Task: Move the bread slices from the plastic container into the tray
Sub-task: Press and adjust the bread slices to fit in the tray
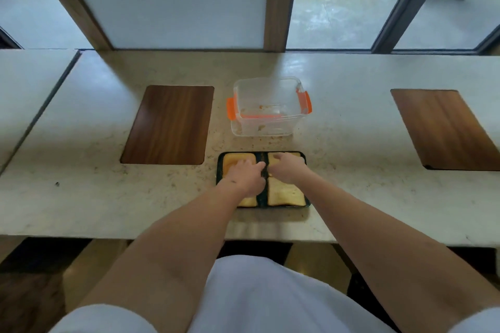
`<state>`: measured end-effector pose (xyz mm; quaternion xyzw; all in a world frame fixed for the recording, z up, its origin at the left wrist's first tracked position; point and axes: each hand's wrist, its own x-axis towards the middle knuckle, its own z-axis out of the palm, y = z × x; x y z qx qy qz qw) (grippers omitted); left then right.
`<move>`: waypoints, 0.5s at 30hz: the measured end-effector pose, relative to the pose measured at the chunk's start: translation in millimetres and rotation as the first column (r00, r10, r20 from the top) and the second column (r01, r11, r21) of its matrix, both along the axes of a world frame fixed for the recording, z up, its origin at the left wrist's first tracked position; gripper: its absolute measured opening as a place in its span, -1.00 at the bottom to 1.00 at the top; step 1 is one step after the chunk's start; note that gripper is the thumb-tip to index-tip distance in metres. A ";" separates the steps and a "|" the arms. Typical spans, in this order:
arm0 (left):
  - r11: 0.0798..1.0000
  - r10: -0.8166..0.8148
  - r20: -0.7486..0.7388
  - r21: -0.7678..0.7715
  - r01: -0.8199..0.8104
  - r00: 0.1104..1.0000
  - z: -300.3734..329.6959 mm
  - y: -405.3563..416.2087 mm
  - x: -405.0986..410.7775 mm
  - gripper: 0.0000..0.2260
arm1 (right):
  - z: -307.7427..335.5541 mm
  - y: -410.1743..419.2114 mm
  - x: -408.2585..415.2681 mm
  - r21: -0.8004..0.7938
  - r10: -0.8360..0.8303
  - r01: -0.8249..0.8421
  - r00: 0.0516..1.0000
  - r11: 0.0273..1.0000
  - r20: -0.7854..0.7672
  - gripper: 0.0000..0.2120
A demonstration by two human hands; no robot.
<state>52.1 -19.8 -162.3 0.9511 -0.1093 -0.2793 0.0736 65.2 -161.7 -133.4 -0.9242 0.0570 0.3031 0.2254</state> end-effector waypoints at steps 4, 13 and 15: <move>0.994 0.026 -0.042 0.106 -0.022 0.999 3.5 -19.9 -32.8 -0.46 | 3.6 -35.1 -30.4 -0.203 0.043 -0.053 0.998 0.978 -0.055 -0.45; 0.981 0.068 -0.041 0.186 -0.060 0.997 25.1 -36.6 -88.9 -0.39 | 14.9 -60.6 -89.3 -0.196 0.031 -0.043 0.998 0.980 -0.063 -0.42; 0.980 0.067 -0.021 0.187 -0.062 0.998 36.1 -40.1 -92.0 -0.39 | 22.6 -55.8 -97.1 -0.179 0.035 -0.039 0.999 0.983 -0.026 -0.41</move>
